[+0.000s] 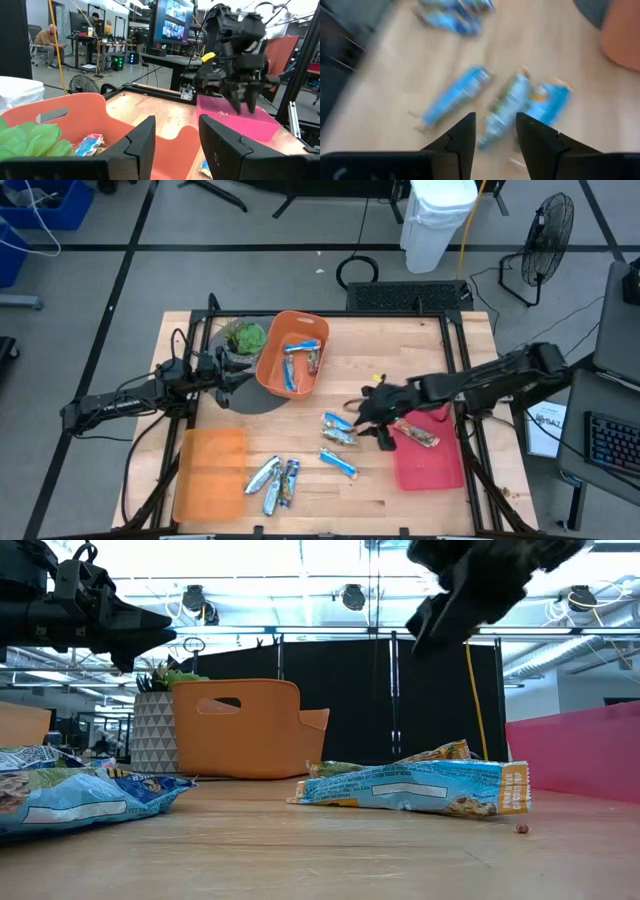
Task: Pick and place Granola Bars by type
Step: Put the yellow granola bar into the red bin
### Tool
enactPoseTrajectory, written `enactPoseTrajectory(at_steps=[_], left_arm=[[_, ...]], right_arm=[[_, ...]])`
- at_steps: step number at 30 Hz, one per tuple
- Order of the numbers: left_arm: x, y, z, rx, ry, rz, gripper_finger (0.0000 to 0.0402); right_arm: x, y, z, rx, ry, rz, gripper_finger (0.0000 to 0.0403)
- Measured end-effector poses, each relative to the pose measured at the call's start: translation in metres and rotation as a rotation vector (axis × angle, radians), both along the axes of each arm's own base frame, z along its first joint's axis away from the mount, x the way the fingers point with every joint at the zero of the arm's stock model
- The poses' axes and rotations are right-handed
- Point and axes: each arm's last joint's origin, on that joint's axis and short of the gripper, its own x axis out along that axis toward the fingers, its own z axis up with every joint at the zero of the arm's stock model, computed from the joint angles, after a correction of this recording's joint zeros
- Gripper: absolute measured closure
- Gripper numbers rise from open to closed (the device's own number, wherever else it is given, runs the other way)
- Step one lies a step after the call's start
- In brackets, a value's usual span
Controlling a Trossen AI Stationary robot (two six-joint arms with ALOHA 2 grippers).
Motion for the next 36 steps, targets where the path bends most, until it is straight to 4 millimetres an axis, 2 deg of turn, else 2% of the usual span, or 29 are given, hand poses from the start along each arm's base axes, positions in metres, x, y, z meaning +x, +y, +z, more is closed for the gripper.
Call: enactPoseTrajectory(at_steps=[5, 13, 24, 36], left_arm=[[0.000, 0.000, 0.000, 0.000, 0.000, 0.000, 0.0247], [0.000, 0.000, 0.000, 0.000, 0.000, 0.000, 0.0247], [0.000, 0.000, 0.000, 0.000, 0.000, 0.000, 0.0247], [0.000, 0.000, 0.000, 0.000, 0.000, 0.000, 0.0247]], right_arm=[[0.018, 0.003, -0.016, -0.187, 0.209, -0.027, 0.0263], [0.034, 0.005, -0.054, -0.229, 0.302, 0.004, 0.0261], [0.040, 0.006, -0.059, -0.214, 0.247, -0.011, 0.0261], [0.036, 0.004, -0.083, -0.226, 0.300, -0.008, 0.0261]])
